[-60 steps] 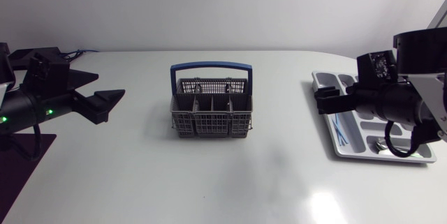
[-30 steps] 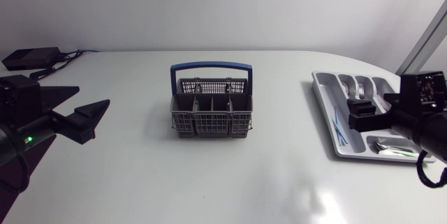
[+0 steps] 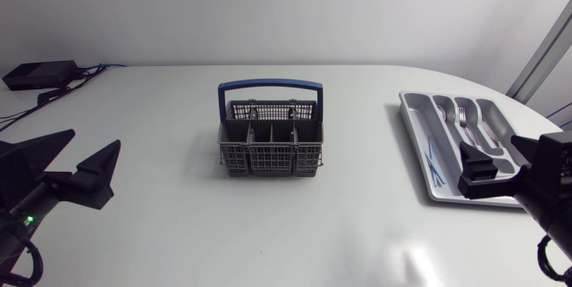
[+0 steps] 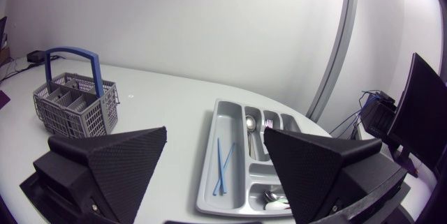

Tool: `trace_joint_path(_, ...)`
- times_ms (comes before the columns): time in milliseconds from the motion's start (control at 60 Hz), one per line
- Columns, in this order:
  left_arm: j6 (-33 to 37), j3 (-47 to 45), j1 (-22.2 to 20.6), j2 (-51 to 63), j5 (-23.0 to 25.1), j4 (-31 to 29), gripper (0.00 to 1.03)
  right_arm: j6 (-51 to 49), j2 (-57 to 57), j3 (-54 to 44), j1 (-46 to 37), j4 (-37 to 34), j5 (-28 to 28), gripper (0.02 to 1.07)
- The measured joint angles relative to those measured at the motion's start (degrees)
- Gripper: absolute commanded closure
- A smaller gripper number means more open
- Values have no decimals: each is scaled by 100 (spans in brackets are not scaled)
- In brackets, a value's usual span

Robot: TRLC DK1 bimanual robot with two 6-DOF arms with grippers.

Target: Unload the cutlery basket into the drawer organizer.

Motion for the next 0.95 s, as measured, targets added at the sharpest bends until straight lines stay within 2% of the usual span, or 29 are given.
trace_joint_path(650,-772,-1244,-625,-1902,-1329,-254,5,656,-1912,-1285,0,297,-339,7)
trace_joint_path(950,-857,-1244,-647,-2079,-1388,-251,5,802,-2323,-1569,0,337,-431,7)
